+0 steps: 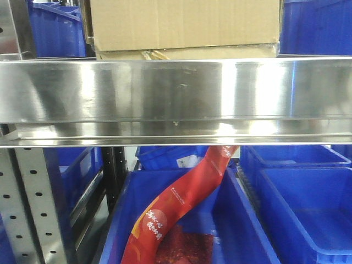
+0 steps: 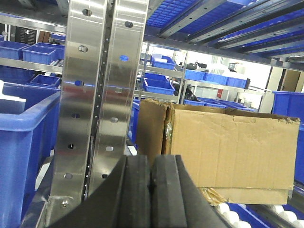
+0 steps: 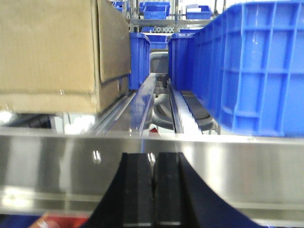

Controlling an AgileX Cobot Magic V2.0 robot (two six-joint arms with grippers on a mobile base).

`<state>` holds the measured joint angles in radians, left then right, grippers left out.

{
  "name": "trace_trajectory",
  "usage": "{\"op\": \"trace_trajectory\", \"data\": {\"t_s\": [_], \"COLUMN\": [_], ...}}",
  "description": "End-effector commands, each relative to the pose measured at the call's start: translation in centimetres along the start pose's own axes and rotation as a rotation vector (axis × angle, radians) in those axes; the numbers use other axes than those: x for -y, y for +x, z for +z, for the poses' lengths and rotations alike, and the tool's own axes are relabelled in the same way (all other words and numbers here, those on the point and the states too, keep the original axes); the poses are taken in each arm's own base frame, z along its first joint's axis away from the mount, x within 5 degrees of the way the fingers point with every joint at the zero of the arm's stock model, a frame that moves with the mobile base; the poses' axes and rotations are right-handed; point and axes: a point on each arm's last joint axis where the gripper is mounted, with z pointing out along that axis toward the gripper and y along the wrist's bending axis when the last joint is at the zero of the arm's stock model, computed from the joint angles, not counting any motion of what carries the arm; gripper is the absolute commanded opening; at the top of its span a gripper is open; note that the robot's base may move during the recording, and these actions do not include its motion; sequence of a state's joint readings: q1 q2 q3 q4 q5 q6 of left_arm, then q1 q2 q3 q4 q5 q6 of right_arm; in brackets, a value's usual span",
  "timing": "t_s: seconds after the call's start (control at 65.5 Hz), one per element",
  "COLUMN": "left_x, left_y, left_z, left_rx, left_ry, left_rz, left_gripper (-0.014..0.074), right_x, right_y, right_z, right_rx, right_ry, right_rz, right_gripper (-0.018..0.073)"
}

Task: Stack two boxes on right shelf middle

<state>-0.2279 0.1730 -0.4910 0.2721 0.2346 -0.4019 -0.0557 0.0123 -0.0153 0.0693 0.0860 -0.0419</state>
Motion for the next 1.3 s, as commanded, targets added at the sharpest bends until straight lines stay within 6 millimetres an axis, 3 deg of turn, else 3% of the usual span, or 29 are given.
{"op": "trace_trajectory", "data": {"t_s": [0.0,1.008,1.192,1.283], "left_x": [0.0,0.0,-0.3,-0.8], "left_y": [-0.1,-0.1,2.0,4.2], "left_z": [-0.1,-0.2,-0.4,-0.7], "left_rx": [0.019,0.021,0.026,0.028], "left_ry": [0.003,0.003,-0.048,-0.107], "left_rz": [0.010,0.010,-0.092,-0.109], "left_gripper": [-0.0091,-0.0091,-0.0091,-0.0091], "right_x": [0.1,0.1,0.1,0.1], "right_y": [-0.1,0.0,0.0,0.0], "right_z": [-0.1,0.0,0.0,0.0], "right_rx": [0.057,0.041,0.041,0.041], "right_ry": [0.008,0.009,0.009,0.009], "right_rz": [0.032,0.031,0.031,0.031], "right_gripper": [-0.0162,-0.0162,-0.0162,-0.0162]}}
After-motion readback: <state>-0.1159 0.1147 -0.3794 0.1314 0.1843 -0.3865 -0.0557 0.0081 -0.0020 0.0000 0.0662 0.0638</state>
